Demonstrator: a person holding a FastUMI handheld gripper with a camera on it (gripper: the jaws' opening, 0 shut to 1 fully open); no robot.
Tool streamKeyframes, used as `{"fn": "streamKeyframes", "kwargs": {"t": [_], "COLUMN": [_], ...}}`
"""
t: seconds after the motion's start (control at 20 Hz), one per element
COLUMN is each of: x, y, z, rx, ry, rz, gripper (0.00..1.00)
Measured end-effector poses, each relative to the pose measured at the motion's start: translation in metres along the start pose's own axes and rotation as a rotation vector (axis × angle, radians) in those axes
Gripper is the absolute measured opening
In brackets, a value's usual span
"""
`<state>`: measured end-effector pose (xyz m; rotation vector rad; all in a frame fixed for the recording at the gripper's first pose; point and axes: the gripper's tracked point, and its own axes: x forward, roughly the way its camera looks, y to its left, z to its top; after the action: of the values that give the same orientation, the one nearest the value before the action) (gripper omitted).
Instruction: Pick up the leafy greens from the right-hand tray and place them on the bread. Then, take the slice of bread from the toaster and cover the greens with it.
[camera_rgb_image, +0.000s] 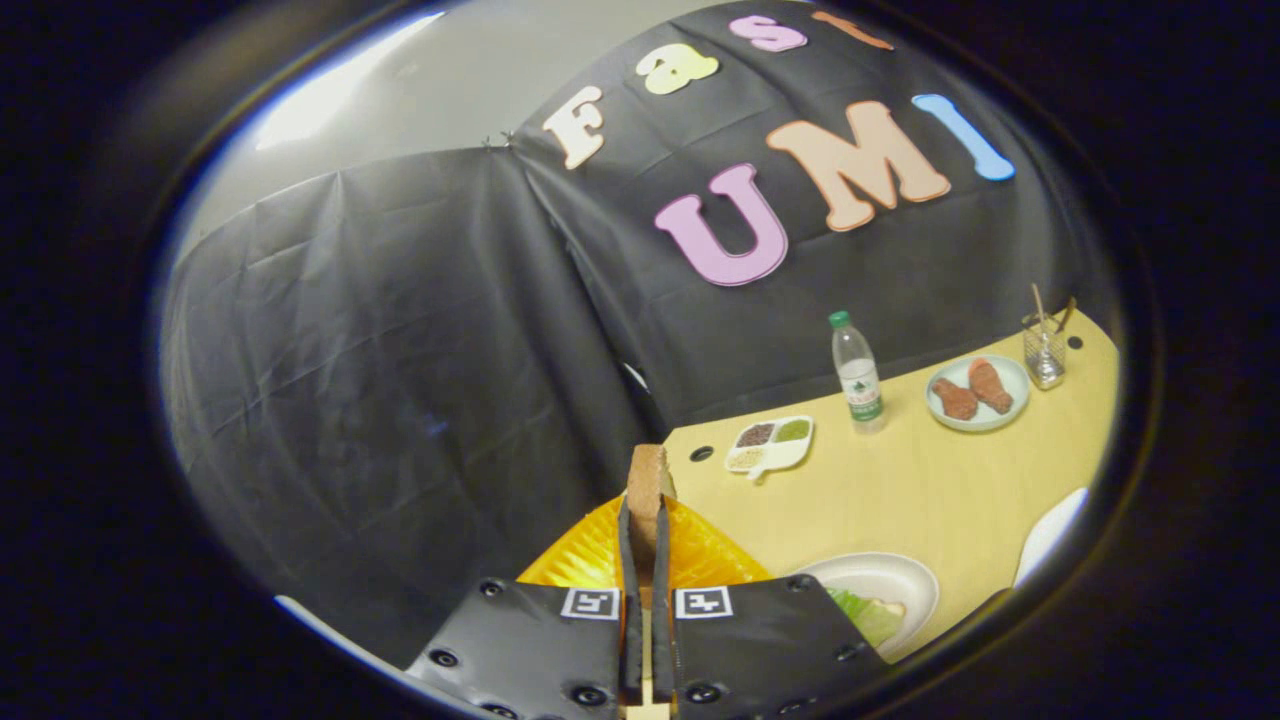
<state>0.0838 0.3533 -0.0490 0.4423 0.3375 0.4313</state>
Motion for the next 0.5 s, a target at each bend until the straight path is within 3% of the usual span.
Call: {"fn": "streamKeyframes", "kwargs": {"t": [0.5], "x": [-0.011], "y": [-0.081], "z": [-0.073], "rx": [0.193], "ry": [0.076], "rz": [-0.096], "gripper": [0.07]}}
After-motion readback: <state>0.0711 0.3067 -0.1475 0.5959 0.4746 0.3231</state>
